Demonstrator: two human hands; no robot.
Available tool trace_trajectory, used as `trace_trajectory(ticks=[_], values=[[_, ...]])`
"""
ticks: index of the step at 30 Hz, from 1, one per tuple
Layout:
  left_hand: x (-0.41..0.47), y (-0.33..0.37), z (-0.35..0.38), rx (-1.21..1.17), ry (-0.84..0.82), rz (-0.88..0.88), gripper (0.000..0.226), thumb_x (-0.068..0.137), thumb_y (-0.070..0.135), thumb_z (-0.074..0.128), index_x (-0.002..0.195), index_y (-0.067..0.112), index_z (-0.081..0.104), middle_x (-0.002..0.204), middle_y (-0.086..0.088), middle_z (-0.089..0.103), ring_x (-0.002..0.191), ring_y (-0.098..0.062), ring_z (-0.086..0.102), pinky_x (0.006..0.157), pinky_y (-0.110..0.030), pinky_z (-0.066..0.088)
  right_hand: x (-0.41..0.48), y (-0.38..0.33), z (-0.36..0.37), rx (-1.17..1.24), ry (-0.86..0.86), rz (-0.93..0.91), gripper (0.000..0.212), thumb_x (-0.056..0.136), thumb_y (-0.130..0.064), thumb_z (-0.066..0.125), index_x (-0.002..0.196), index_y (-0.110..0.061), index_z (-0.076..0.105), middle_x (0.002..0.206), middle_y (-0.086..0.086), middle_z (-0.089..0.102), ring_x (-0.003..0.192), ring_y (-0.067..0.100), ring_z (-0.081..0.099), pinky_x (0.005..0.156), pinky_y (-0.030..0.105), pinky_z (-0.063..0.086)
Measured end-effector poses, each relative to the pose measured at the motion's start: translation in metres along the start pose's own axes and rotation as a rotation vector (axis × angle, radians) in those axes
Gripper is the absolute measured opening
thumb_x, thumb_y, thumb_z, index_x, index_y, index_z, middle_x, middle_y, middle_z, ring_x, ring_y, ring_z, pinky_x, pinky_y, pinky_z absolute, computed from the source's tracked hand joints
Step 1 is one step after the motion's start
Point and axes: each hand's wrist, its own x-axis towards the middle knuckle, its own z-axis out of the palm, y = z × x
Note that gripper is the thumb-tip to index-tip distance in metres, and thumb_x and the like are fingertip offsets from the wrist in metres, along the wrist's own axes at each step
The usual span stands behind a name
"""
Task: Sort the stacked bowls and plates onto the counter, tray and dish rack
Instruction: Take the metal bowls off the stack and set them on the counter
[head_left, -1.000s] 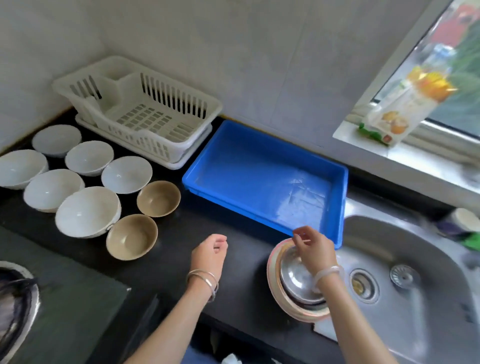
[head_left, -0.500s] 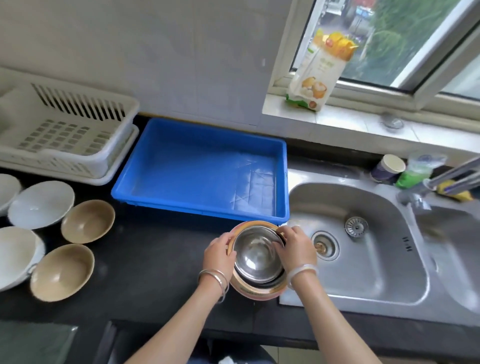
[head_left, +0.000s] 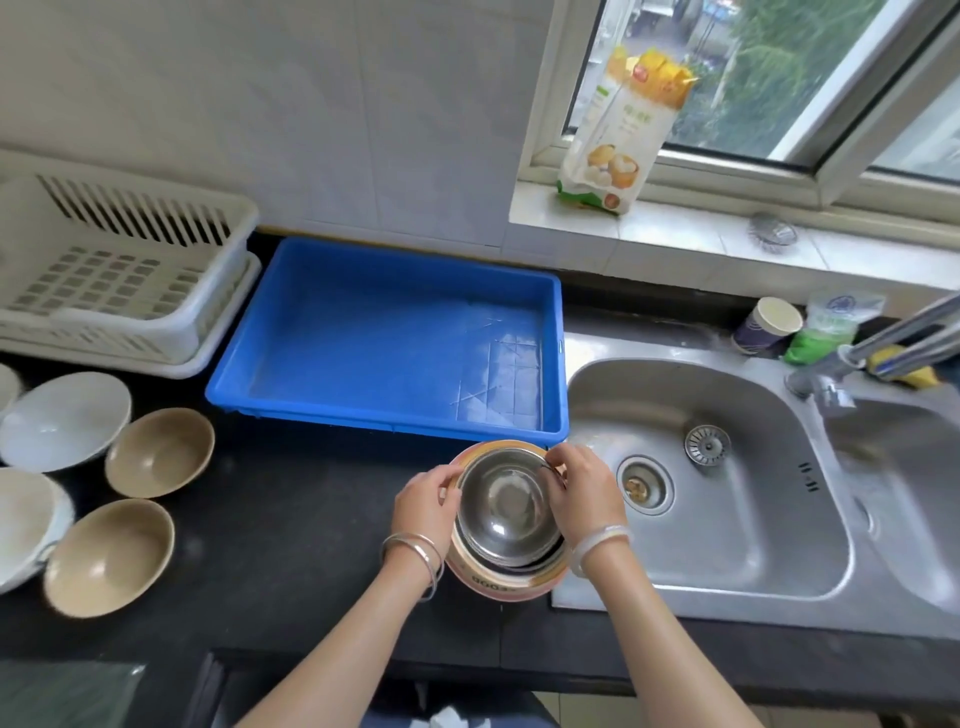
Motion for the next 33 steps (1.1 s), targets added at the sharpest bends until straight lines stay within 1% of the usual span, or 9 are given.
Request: trace_trajectory(ticks=[5, 8, 12, 15, 19, 24, 26, 29, 33], values=[[0.005, 0.002, -0.001, 0.032, -0.013, 0.006, 0.022, 0.090, 0.018, 0.053, 0.109, 0.019, 0.065, 0.109, -0.005, 0.064, 0.098, -0.018, 0.060, 0.087, -0.029, 0.049, 0.003, 0.002, -0.011, 0.085, 0.055, 0.097, 0.007, 0.090, -0.020, 0.055, 0.089, -0.014, 0.058, 0.080, 0.011, 0.069, 0.074, 0.034, 0.063, 0.060, 0.032, 0.041], [0.008, 0.005, 0.001, 0.061, -0.014, 0.020, 0.016, 0.086, 0.019, 0.061, 0.102, 0.020, 0.061, 0.104, -0.003, 0.063, 0.091, -0.017, 0.058, 0.077, -0.027, 0.047, 0.007, 0.005, -0.017, 0.088, 0.073, 0.126, 0.008, 0.090, -0.021, 0.056, 0.089, -0.013, 0.058, 0.081, 0.011, 0.070, 0.075, 0.033, 0.064, 0.058, 0.028, 0.036], [0.013, 0.006, 0.008, 0.149, -0.023, 0.007, 0.030, 0.077, 0.018, 0.070, 0.092, 0.025, 0.044, 0.094, 0.001, 0.057, 0.079, -0.016, 0.056, 0.066, -0.027, 0.044, 0.007, 0.008, -0.022, 0.135, 0.118, 0.159, 0.008, 0.089, -0.019, 0.057, 0.088, -0.011, 0.059, 0.081, 0.011, 0.071, 0.074, 0.033, 0.064, 0.060, 0.028, 0.038], [0.016, 0.005, 0.014, 0.243, -0.024, 0.007, 0.032, 0.077, 0.020, 0.069, 0.091, 0.027, 0.041, 0.095, 0.004, 0.052, 0.078, -0.017, 0.055, 0.065, -0.028, 0.044, 0.006, 0.010, -0.025, 0.155, 0.140, 0.179, 0.008, 0.089, -0.018, 0.057, 0.086, -0.011, 0.059, 0.079, 0.010, 0.070, 0.073, 0.033, 0.063, 0.061, 0.031, 0.042], [0.021, 0.001, 0.020, 0.286, 0.007, 0.055, 0.018, 0.083, 0.018, 0.061, 0.090, 0.022, 0.046, 0.099, 0.000, 0.055, 0.079, -0.017, 0.053, 0.065, -0.031, 0.045, 0.004, 0.011, -0.027, 0.165, 0.151, 0.189, 0.007, 0.089, -0.017, 0.057, 0.086, -0.011, 0.059, 0.080, 0.009, 0.070, 0.073, 0.032, 0.063, 0.061, 0.029, 0.039], [0.022, 0.000, 0.024, 0.289, 0.022, 0.084, 0.014, 0.086, 0.014, 0.056, 0.098, 0.019, 0.049, 0.107, -0.001, 0.056, 0.086, -0.018, 0.054, 0.072, -0.033, 0.049, 0.003, 0.013, -0.035, 0.158, 0.195, 0.194, 0.007, 0.088, -0.017, 0.057, 0.085, -0.010, 0.058, 0.080, 0.010, 0.070, 0.073, 0.033, 0.063, 0.061, 0.032, 0.040], [0.024, 0.000, 0.025, 0.274, 0.004, 0.118, 0.028, 0.086, 0.011, 0.055, 0.111, 0.021, 0.048, 0.115, -0.001, 0.054, 0.098, -0.021, 0.054, 0.081, -0.036, 0.050, 0.002, 0.015, -0.038, 0.141, 0.194, 0.203, 0.008, 0.089, -0.018, 0.057, 0.086, -0.011, 0.059, 0.081, 0.009, 0.071, 0.074, 0.032, 0.062, 0.060, 0.029, 0.037], [0.030, 0.004, 0.025, 0.275, -0.089, 0.168, 0.052, 0.083, 0.016, 0.062, 0.129, 0.030, 0.042, 0.125, 0.001, 0.048, 0.114, -0.022, 0.044, 0.095, -0.036, 0.041, 0.002, 0.018, -0.043, 0.145, 0.191, 0.220, 0.009, 0.089, -0.018, 0.056, 0.087, -0.010, 0.059, 0.083, 0.011, 0.070, 0.076, 0.034, 0.062, 0.064, 0.033, 0.044], [0.044, 0.015, 0.027, 0.291, -0.160, 0.158, 0.051, 0.078, 0.023, 0.069, 0.124, 0.028, 0.049, 0.121, 0.000, 0.053, 0.113, -0.024, 0.049, 0.093, -0.037, 0.045, 0.002, 0.019, -0.047, 0.141, 0.194, 0.235, 0.009, 0.089, -0.017, 0.057, 0.088, -0.008, 0.060, 0.084, 0.011, 0.071, 0.077, 0.034, 0.062, 0.064, 0.033, 0.042]])
